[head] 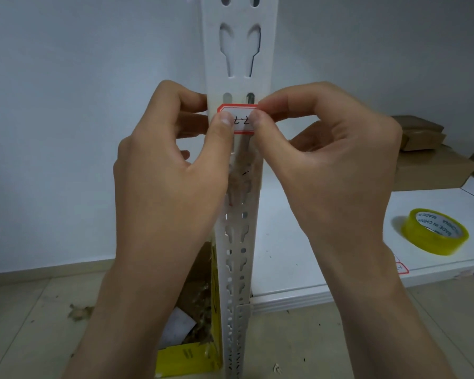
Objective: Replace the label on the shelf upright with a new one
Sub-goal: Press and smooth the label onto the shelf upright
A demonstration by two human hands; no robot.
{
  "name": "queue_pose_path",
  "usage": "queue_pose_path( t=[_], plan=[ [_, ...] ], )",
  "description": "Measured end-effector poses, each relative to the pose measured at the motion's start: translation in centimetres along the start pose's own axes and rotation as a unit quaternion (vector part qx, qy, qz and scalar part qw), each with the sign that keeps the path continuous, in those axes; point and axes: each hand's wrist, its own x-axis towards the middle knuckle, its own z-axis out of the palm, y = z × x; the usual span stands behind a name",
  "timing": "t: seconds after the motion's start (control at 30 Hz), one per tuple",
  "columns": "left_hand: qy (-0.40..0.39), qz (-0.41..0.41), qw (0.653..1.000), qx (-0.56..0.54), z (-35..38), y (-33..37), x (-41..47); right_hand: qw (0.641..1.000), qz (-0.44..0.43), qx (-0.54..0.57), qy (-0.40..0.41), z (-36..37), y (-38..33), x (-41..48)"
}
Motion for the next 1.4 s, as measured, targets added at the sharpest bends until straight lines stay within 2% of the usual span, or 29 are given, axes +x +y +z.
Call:
queue_pose_path(
  t=[0.43,1.4],
  plan=[
    [0.005,-0.004,1.0,-0.016,0.17,0.0,-0.19,1.0,0.014,-0.024,-0.014,-0.36,-0.3,-0.17],
    [0.012,-0.016,0.999,-0.025,0.22,0.25,-0.39,0.999,0.008,-0.017,0.029,0.33,-0.5,-0.26]
  ],
)
